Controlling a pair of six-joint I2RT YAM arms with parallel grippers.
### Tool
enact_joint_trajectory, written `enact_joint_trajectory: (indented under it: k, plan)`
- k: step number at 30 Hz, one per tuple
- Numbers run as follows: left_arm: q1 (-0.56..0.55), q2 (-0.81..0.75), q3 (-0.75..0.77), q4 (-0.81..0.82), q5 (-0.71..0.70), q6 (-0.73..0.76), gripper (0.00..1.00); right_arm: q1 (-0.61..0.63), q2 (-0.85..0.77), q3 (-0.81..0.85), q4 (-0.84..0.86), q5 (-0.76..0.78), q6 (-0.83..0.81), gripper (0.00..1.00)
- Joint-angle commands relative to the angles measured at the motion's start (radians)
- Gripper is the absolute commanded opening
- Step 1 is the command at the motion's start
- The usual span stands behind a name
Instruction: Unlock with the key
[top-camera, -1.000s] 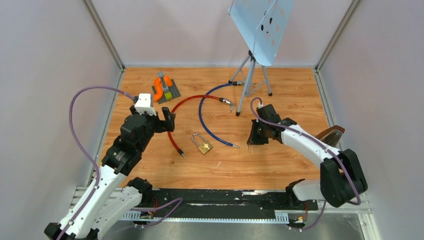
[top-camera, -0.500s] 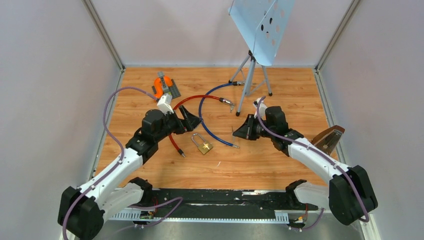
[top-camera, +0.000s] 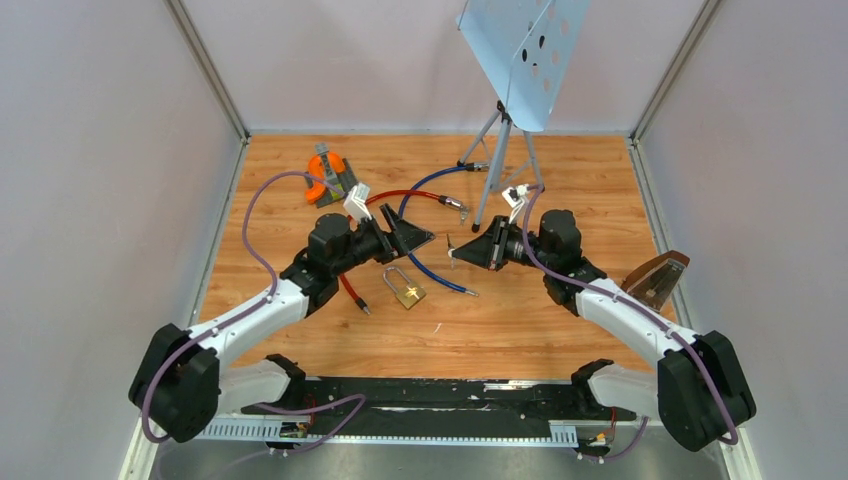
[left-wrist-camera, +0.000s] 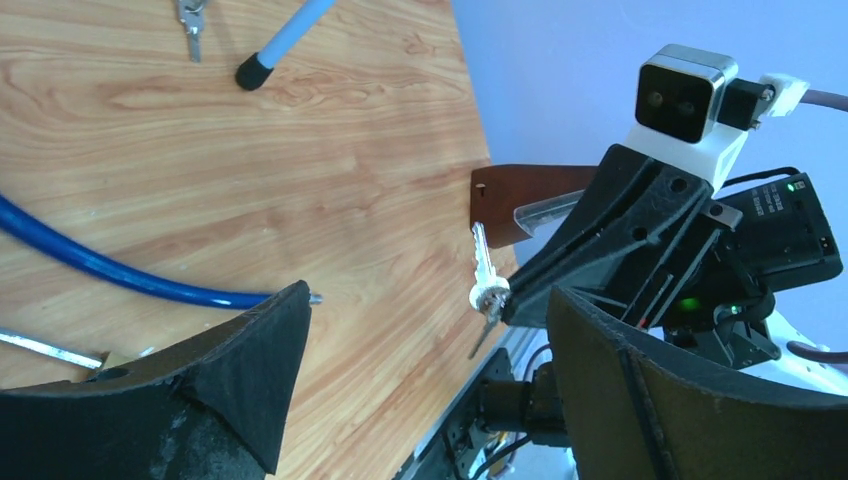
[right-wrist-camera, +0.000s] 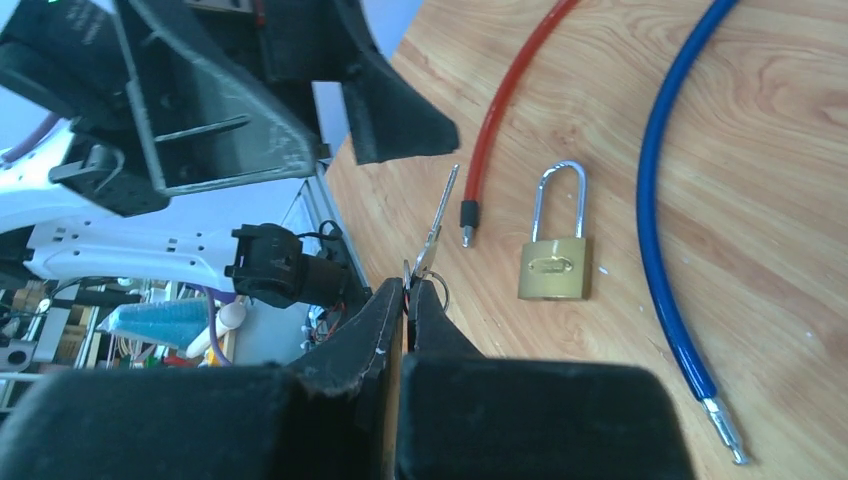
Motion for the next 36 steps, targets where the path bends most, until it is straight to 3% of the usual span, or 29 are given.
enact_joint_trajectory:
  k: [1,11,27,31,34,36]
  plan:
    - [-0.009,0.054,0.042,0.193,0.042,-0.067,0.9,0.011,-0.016,-0.005,0.123,-0.07,0.03,0.0]
    - [-0.05,0.12,0.059,0.34,0.052,-0.101,0.62,0.014,-0.022,-0.015,0.195,-0.122,0.073,0.0]
    - [-0.105,0.172,0.066,0.446,0.083,-0.154,0.37,0.015,-0.045,-0.054,0.3,-0.127,0.152,0.0]
    - [-0.113,0.174,0.066,0.471,0.088,-0.158,0.22,0.016,-0.047,-0.058,0.302,-0.122,0.154,0.0]
    - [-0.115,0.177,0.067,0.481,0.087,-0.161,0.03,0.016,-0.048,-0.06,0.302,-0.121,0.153,0.0]
    - [-0.116,0.18,0.066,0.49,0.086,-0.154,0.0,0.016,-0.053,-0.06,0.297,-0.118,0.151,0.0]
